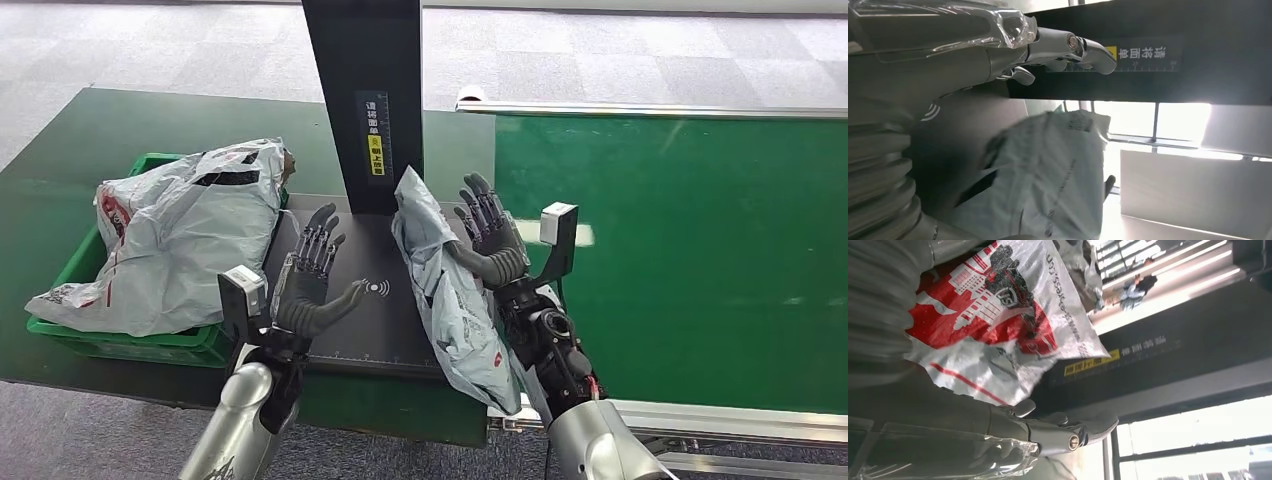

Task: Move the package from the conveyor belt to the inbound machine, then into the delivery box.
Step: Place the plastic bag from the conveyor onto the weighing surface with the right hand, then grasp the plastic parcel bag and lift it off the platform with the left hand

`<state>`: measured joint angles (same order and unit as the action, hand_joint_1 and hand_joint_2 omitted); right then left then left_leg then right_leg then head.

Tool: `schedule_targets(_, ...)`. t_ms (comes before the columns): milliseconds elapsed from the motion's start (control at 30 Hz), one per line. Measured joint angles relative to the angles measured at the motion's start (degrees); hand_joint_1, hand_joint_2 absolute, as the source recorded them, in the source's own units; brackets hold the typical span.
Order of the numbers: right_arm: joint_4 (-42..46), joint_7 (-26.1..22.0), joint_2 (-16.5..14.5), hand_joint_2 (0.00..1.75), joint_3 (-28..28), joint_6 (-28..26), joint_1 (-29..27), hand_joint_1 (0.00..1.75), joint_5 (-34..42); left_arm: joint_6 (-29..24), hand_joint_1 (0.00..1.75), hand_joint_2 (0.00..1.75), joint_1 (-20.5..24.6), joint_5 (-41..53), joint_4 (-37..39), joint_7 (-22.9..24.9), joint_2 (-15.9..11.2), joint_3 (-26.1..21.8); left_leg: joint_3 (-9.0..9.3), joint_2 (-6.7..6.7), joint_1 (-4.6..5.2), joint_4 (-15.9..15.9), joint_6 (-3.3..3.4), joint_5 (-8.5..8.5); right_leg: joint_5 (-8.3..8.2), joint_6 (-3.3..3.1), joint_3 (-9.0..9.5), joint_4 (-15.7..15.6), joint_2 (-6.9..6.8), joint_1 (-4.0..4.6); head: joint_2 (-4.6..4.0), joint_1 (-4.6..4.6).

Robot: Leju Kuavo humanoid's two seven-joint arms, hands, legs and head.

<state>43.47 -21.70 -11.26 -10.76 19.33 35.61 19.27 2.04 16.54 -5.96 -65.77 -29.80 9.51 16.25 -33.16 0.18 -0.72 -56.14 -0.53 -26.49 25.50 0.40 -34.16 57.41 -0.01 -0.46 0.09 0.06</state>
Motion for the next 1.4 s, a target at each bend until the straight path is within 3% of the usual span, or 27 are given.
schedule_targets(200, 2.69, -1.45, 0.40, 1.75, -0.59, -10.37, -0.66, 0.00, -4.68, -0.66, 0.00, 1.75, 0.01, 5.94, 0.15, 0.34, -0.10, 1.10, -0.01, 0.02, 0.00, 0.00, 0.00, 0.00, 0.00, 0.00, -0.02, 0.00, 0.00, 0.00, 0.00, -0.01)
schedule_targets(300, 5.01, -2.38, 1.06, 1.75, -1.95, -20.79, -0.95, 0.00, -15.18, -1.33, 0.00, 1.75, -0.01, 6.44, -0.04, 0.37, -0.10, 1.13, -0.02, 0.01, 0.00, 0.00, 0.00, 0.00, 0.00, 0.00, -0.02, 0.00, 0.00, 0.00, 0.00, 0.01)
schedule_targets(400, 6.91, 2.29, 2.34, 1.75, -4.78, -27.50, -0.99, 0.00, -29.60, -2.16, 0.00, 1.75, -0.01, 6.51, -0.55, 0.32, -0.10, 1.10, -0.01, 0.07, 0.00, 0.00, 0.00, 0.00, 0.00, 0.00, -0.01, 0.00, 0.02, 0.00, 0.00, 0.00)
schedule_targets(467, 7.19, 7.64, 3.27, 1.75, -7.29, -26.25, -0.90, 0.00, -37.92, -2.68, 0.00, 1.75, 0.01, 6.28, -0.89, 0.26, -0.06, 1.01, 0.00, 0.06, 0.00, 0.00, 0.00, 0.00, 0.00, 0.00, 0.00, 0.00, 0.02, 0.00, 0.00, 0.00)
schedule_targets(567, 5.20, 13.84, 4.42, 1.75, -11.18, -19.95, -0.17, 0.00, -47.69, -3.23, 0.00, 1.75, 0.03, 5.69, -1.21, 0.12, 0.09, 0.55, 0.00, 0.04, 0.00, 0.00, 0.00, 0.00, 0.00, 0.00, 0.02, 0.00, 0.01, 0.00, 0.00, -0.01)
schedule_targets(733, -2.15, 15.81, 5.47, 1.75, -16.54, -13.54, 2.62, 0.00, -57.45, -3.53, 0.00, 1.75, -0.07, 5.19, -1.61, -0.01, 0.20, -0.39, 0.01, -0.01, 0.00, 0.00, 0.00, 0.00, 0.00, 0.00, 0.05, 0.00, 0.01, 0.00, 0.00, -0.01)
schedule_targets(900, -4.37, 11.03, 5.64, 1.75, -17.21, -18.20, 3.76, 0.00, -56.56, -4.05, 0.00, 1.75, -1.75, 4.81, -4.04, -0.09, 0.08, -1.20, 0.02, -0.02, 0.00, 0.00, 0.00, 0.00, 0.00, 0.00, 0.05, 0.00, 0.01, 0.00, 0.00, 0.01)
schedule_targets(1033, 3.20, 2.77, 5.62, 1.75, -13.78, -22.03, 0.78, 0.00, -49.33, -5.09, 0.00, 1.75, -3.90, 4.12, -7.32, -1.68, -0.08, -1.65, 0.00, -0.03, 0.00, 0.00, 0.00, 0.00, 0.01, -0.01, 0.02, 0.00, 0.01, 0.00, 0.00, 0.00)
schedule_targets(1233, 15.14, -5.83, 5.51, 1.75, -9.42, -21.91, -3.94, 0.00, -40.83, -5.41, 0.00, 1.75, -4.98, 2.79, -9.48, -2.99, -0.27, -1.99, 0.00, -0.03, 0.00, 0.01, 0.00, -0.01, 0.02, -0.01, 0.03, 0.00, 0.00, 0.00, 0.00, 0.01)
schedule_targets(1400, 20.78, -8.90, 5.51, 1.75, -7.34, -18.63, -6.67, 0.00, -33.69, -4.69, 0.00, 1.75, -5.52, 1.63, -9.60, -3.92, -0.54, -1.93, 0.01, -0.03, 0.00, 0.00, 0.00, -0.01, 0.01, 0.00, 0.04, 0.00, 0.01, 0.00, 0.00, -0.01)
